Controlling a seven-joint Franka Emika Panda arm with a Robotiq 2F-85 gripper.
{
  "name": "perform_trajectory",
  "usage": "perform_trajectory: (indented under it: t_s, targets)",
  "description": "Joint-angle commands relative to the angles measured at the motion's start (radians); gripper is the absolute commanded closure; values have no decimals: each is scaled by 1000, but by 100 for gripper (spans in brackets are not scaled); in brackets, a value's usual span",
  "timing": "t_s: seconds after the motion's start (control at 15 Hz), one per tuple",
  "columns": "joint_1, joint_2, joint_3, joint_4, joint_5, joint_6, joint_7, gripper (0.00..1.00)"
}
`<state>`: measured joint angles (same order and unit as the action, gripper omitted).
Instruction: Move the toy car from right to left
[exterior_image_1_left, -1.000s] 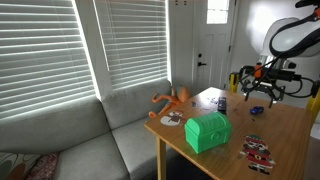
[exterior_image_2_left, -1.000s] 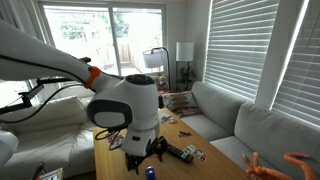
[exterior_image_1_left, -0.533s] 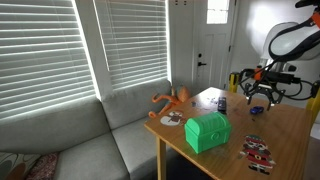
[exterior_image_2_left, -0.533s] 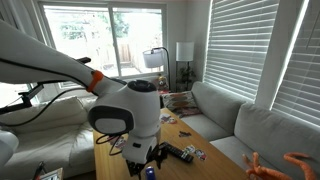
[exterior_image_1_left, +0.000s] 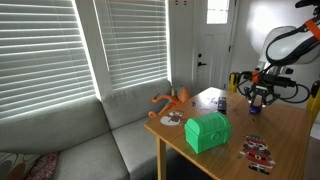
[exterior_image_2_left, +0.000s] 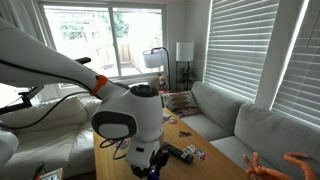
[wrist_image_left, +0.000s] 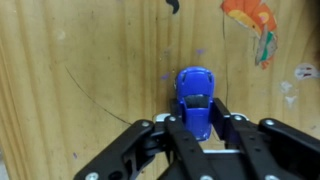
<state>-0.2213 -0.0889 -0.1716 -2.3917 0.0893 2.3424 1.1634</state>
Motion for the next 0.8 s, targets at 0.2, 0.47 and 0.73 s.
perform_trajectory:
  t_s: [0.2,0.47,0.73]
  targets:
    - [-11,-1,-21,22,-1,3,-80,90]
    - [-33,2,-57,40,-8,3,-214,90]
    - [-49,12,-83,53,-15,-9,-405,90]
